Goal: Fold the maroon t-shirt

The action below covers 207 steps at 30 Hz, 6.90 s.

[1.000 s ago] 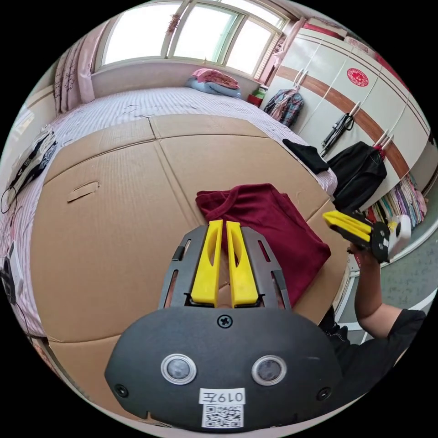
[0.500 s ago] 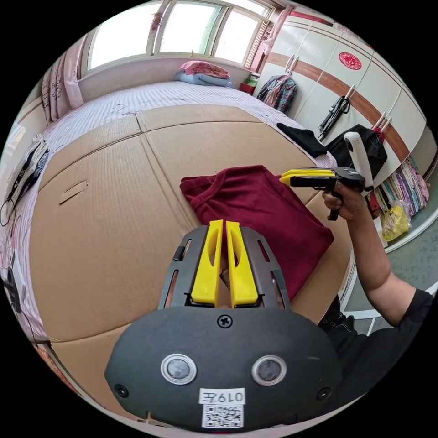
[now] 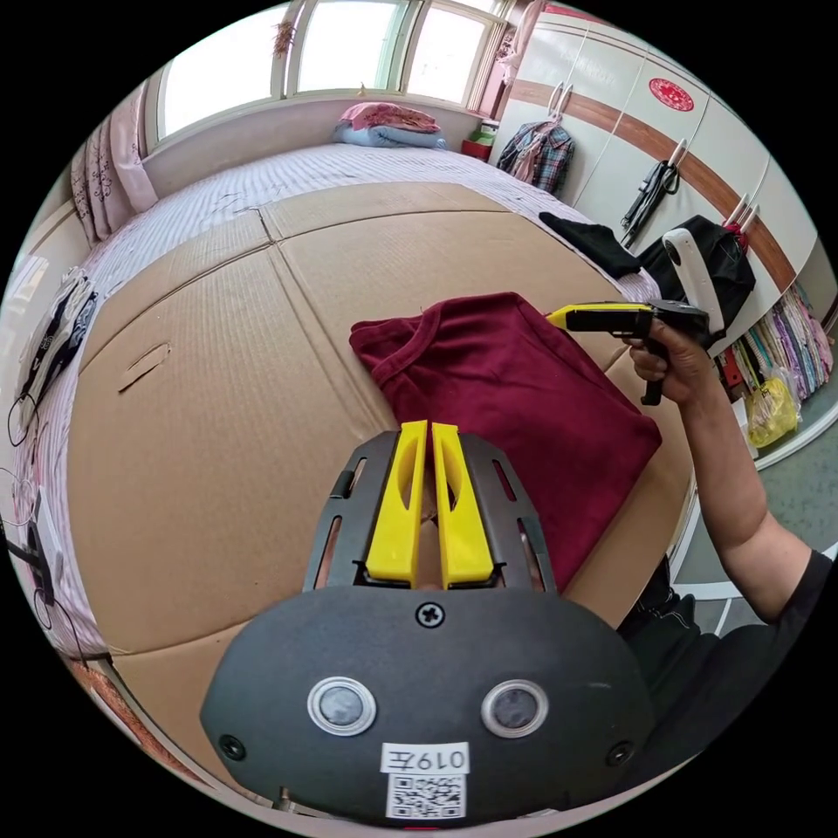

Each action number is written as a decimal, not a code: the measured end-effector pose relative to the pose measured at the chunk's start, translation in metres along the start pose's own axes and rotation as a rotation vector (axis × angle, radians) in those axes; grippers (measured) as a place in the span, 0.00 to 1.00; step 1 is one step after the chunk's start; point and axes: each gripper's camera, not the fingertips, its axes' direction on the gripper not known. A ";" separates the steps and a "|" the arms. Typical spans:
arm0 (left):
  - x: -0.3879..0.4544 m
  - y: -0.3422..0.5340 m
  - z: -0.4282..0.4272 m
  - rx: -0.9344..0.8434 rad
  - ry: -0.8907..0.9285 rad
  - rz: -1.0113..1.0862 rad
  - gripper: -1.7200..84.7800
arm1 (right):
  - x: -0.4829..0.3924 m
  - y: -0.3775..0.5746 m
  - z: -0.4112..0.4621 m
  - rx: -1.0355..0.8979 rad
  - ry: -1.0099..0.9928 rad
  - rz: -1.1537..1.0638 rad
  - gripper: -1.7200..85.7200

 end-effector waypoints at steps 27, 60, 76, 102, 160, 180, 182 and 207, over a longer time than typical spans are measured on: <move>0.063 0.146 0.059 0.064 0.025 -0.018 0.04 | -0.078 0.091 -0.020 -0.035 -0.176 -0.033 0.07; 0.306 0.385 0.160 0.159 -0.204 0.444 0.04 | -0.382 0.546 0.129 0.106 0.564 -0.442 0.11; 0.494 0.400 0.285 0.238 -0.419 0.943 0.05 | -0.353 0.613 0.135 0.163 0.627 -0.241 0.09; 0.480 0.340 0.308 0.193 -0.302 0.796 0.03 | -0.247 0.486 -0.057 0.230 -0.116 0.232 0.11; -0.055 -0.101 0.081 -0.140 0.302 0.113 0.04 | -0.260 -0.310 -0.316 -0.178 -0.541 0.137 0.02; -0.123 -0.129 -0.008 0.021 0.191 -0.017 0.10 | -0.330 -0.387 -0.295 -0.159 -0.467 0.076 0.10; -0.125 -0.142 -0.006 0.009 0.203 -0.013 0.10 | -0.328 -0.387 -0.291 -0.135 -0.518 0.092 0.10; -0.137 -0.081 -0.011 0.023 0.176 -0.103 0.06 | -0.379 -0.242 -0.271 0.088 -0.310 -0.012 0.10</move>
